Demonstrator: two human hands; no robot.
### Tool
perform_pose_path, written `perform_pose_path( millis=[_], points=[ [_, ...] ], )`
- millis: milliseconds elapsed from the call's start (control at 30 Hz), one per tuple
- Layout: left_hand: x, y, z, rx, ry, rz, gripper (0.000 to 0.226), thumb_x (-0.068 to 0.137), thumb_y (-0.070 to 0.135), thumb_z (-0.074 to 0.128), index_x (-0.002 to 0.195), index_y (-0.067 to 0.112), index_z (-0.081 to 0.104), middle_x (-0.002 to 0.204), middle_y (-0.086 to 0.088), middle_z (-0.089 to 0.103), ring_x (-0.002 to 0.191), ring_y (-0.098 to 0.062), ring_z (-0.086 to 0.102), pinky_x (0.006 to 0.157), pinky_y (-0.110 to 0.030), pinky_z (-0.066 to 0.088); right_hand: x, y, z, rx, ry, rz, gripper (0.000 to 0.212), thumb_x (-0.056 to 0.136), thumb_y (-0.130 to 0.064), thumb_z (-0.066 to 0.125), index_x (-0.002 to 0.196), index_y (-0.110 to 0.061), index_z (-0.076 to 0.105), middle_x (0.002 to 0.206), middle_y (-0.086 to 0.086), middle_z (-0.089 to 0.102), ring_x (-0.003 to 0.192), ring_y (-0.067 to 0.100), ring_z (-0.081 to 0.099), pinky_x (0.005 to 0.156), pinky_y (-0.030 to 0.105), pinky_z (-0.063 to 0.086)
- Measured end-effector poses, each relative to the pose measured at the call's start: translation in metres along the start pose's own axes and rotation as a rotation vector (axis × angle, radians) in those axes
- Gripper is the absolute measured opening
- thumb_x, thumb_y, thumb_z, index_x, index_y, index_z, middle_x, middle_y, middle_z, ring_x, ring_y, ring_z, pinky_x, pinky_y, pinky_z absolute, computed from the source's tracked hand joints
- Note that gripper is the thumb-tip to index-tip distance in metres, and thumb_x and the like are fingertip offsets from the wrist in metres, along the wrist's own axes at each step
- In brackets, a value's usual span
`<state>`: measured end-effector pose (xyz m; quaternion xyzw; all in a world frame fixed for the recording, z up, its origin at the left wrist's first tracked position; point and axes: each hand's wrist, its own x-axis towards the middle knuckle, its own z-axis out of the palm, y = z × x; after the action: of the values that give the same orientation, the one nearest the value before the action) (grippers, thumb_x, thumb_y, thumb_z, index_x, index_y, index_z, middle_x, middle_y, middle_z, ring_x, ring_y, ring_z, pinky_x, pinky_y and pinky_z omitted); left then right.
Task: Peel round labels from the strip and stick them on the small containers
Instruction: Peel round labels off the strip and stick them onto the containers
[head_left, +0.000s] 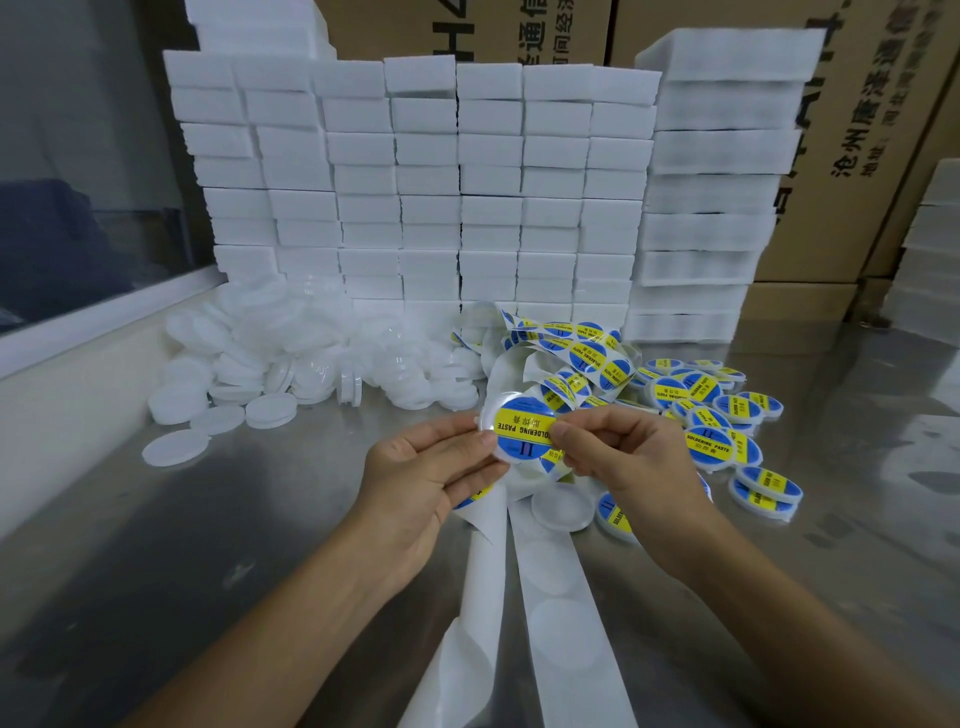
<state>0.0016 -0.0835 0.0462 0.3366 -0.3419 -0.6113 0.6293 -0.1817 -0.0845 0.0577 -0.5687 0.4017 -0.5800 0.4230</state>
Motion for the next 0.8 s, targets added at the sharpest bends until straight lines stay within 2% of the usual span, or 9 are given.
perform_pose_path(
  millis=[133, 300, 533, 800],
  points=[
    [0.0002, -0.0004, -0.0006, 0.028, -0.029, -0.002, 0.025, 0.055, 0.006, 0.077, 0.08, 0.002, 0.074, 0.087, -0.021, 0.074, 0.08, -0.028, 0.074, 0.064, -0.028, 0.059, -0.0005, -0.0001, 0.0, -0.023, -0.003, -0.009, 0.008, 0.081, -0.006, 0.074, 0.077, -0.013, 0.076, 0.071, 0.003, 0.075, 0.058, 0.005, 0.062, 0.058, 0.015, 0.05],
    [-0.0014, 0.0004, 0.0007, 0.046, -0.031, 0.003, 0.043, 0.051, 0.009, 0.079, 0.09, -0.002, 0.068, 0.088, -0.021, 0.074, 0.081, -0.029, 0.074, 0.064, -0.028, 0.058, -0.0005, -0.0003, 0.0006, -0.025, -0.007, -0.015, 0.009, 0.081, -0.006, 0.074, 0.076, -0.013, 0.076, 0.071, 0.002, 0.075, 0.058, 0.004, 0.064, 0.059, 0.015, 0.05],
    [-0.0025, 0.0008, 0.0011, 0.082, -0.026, 0.022, 0.053, 0.046, 0.013, 0.082, 0.094, -0.003, 0.068, 0.089, -0.021, 0.074, 0.081, -0.029, 0.074, 0.066, -0.028, 0.059, -0.0013, -0.0004, 0.0006, -0.037, -0.009, -0.028, 0.01, 0.081, -0.005, 0.074, 0.076, -0.013, 0.076, 0.07, 0.001, 0.074, 0.058, 0.004, 0.063, 0.058, 0.015, 0.05],
    [-0.0062, 0.0005, 0.006, 0.187, -0.003, 0.109, 0.034, 0.057, 0.007, 0.081, 0.089, 0.0, 0.07, 0.085, -0.019, 0.074, 0.076, -0.028, 0.074, 0.062, -0.025, 0.058, -0.0011, 0.0004, 0.0037, -0.127, 0.055, -0.079, 0.019, 0.078, -0.003, 0.077, 0.067, -0.019, 0.076, 0.067, 0.004, 0.073, 0.055, 0.006, 0.063, 0.057, 0.016, 0.053]
  ],
)
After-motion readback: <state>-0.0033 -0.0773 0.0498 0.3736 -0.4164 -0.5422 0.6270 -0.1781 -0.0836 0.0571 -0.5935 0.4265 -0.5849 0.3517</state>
